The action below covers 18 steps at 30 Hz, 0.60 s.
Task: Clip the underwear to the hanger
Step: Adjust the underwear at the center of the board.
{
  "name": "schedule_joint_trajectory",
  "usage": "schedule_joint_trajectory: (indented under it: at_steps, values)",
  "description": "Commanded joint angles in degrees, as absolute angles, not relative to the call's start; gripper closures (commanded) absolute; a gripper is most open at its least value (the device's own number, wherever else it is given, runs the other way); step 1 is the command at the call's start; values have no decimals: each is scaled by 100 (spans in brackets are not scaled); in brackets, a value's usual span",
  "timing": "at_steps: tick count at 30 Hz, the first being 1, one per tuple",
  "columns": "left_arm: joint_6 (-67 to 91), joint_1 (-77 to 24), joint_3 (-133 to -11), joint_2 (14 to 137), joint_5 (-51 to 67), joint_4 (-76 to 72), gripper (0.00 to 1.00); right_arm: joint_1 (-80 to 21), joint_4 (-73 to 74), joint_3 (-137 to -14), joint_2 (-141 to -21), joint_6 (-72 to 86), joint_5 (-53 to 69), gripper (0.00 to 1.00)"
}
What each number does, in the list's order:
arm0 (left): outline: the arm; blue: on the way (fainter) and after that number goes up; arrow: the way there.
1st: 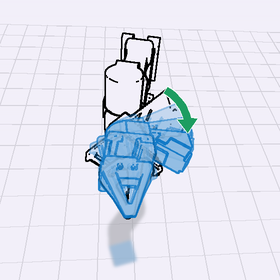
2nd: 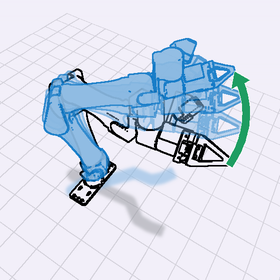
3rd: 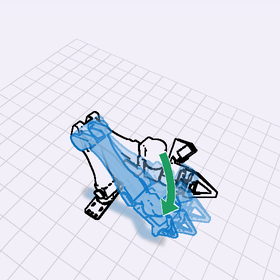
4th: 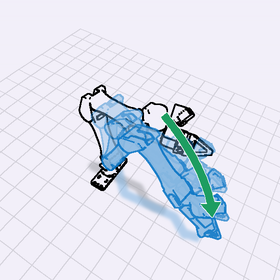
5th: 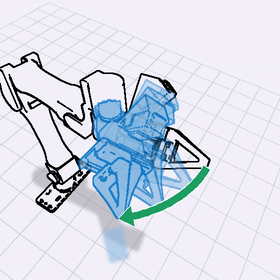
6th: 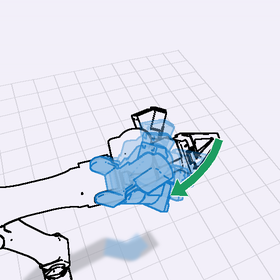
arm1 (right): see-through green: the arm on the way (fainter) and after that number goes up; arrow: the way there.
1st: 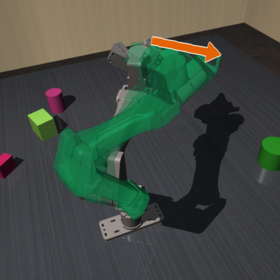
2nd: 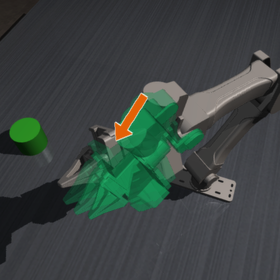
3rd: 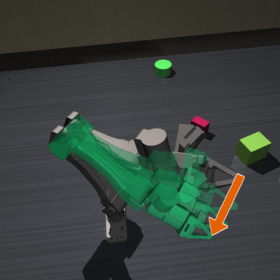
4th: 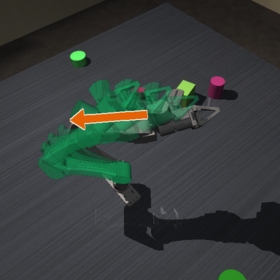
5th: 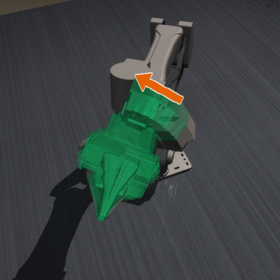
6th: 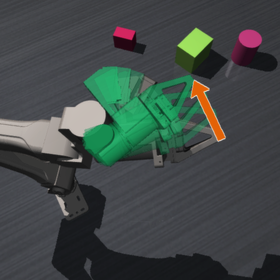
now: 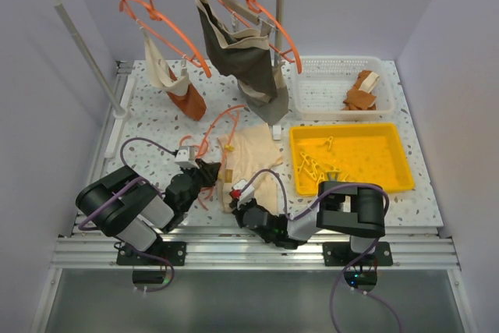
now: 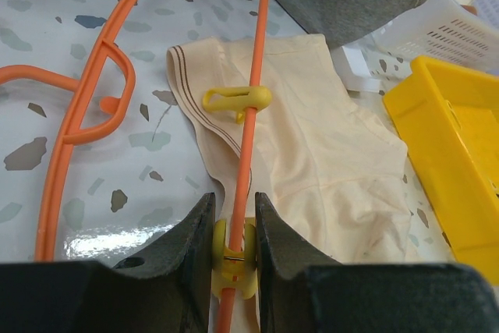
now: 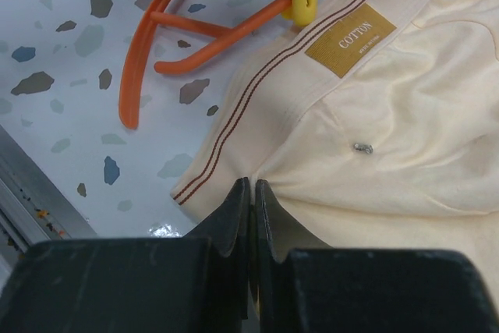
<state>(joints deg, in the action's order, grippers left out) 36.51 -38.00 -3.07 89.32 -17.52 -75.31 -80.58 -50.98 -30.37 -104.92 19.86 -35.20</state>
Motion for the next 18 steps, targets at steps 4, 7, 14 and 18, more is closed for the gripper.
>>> schedule_joint_trajectory:
  at_steps: [4, 7, 14, 18]
  values:
    - [3753, -3771, 1134, 8991, -1635, -10863, 100, -8042, -4834, -3138, -10591, 2654, -4297, 100]
    - [3771, -3771, 1151, 8965, -1617, -10863, 100, -7981, -4991, -2937, -10451, 2935, -4570, 100]
    - [3884, -3771, 1134, 8974, -1547, -10863, 100, -7945, -5133, -2804, -10327, 3015, -4641, 100]
    - [4016, -3771, 1125, 8965, -1433, -10863, 100, -7937, -5177, -2874, -10485, 3032, -4579, 100]
